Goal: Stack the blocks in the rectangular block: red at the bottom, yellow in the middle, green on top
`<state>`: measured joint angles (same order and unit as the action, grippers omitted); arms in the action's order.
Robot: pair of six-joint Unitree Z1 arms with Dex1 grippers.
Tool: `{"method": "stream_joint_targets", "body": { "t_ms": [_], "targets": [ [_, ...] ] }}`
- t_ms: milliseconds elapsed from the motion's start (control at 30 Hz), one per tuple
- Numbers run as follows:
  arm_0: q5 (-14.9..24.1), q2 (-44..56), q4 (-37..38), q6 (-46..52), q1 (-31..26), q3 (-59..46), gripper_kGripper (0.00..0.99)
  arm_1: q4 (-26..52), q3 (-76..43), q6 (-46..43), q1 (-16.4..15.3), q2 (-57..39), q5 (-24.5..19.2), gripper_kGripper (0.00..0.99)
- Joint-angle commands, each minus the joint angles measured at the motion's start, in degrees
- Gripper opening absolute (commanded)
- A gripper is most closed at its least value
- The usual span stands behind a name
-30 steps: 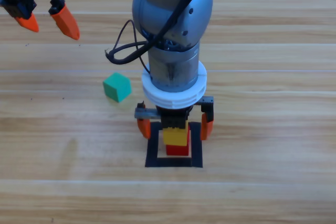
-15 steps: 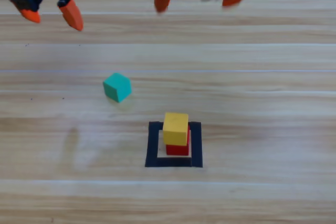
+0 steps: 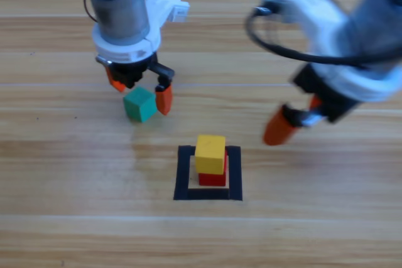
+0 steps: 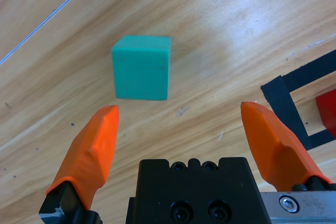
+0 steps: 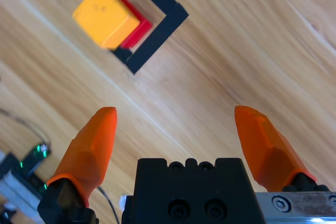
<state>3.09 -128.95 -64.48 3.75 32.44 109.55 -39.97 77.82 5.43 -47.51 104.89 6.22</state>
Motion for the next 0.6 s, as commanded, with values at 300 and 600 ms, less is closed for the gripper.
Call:
{"method": "stream_joint_targets", "body": {
  "t_ms": [300, 600],
  "targets": [
    [3.06, -7.28, 1.55, 0.73, -2.20, 4.27, 0.960, 3.76, -6.80, -10.35, 3.30, -18.49, 6.52, 0.986],
    [2.53, -8.25, 1.46, -1.29, -5.02, 5.50, 0.960, 6.83, -10.14, -11.84, 3.30, -19.81, 6.44, 0.986]
  ]
}}
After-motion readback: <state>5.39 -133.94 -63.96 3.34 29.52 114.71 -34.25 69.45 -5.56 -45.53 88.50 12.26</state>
